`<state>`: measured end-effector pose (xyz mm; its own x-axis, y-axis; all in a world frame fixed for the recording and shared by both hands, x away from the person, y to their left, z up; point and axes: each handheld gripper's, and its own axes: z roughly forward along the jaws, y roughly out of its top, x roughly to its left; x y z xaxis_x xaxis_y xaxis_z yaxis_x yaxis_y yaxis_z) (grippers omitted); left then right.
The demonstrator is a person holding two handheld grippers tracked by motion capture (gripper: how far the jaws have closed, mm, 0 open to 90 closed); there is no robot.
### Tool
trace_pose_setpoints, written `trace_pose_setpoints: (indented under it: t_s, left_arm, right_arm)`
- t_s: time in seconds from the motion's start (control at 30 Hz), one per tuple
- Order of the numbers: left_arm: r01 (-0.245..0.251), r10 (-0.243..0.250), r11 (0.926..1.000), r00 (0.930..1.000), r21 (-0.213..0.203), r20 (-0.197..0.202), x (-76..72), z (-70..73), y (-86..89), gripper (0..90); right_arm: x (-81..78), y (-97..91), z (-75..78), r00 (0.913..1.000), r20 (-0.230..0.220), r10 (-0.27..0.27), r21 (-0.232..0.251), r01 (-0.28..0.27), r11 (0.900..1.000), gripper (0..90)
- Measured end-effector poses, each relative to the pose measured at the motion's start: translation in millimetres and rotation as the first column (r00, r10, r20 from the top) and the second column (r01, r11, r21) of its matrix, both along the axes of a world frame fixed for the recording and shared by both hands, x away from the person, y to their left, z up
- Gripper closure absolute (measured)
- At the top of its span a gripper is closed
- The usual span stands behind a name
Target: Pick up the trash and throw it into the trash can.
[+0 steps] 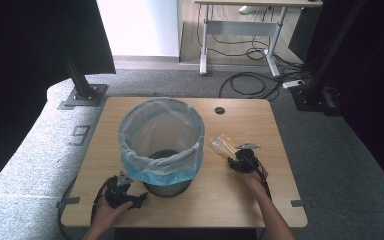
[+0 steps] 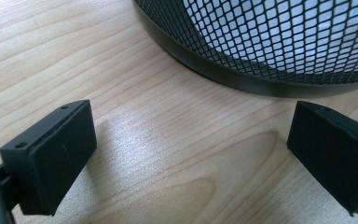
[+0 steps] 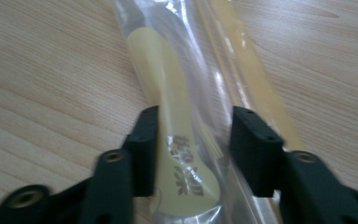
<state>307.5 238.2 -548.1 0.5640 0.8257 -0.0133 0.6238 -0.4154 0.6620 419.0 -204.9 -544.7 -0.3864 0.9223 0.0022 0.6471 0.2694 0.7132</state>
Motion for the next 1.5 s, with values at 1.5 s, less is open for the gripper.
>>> trace_pose_setpoints:
  t_s: [1.5]
  left_arm:
    - [0.005, -0.005, 1.0000, 1.0000, 0.000, 0.000, -0.2, 0.0, 0.0, 1.0]
  right_arm:
    - [-45.1, -49.2, 64.8, 0.9774, 0.208, -0.038, 0.314, -0.030, 0.9488, 88.0]
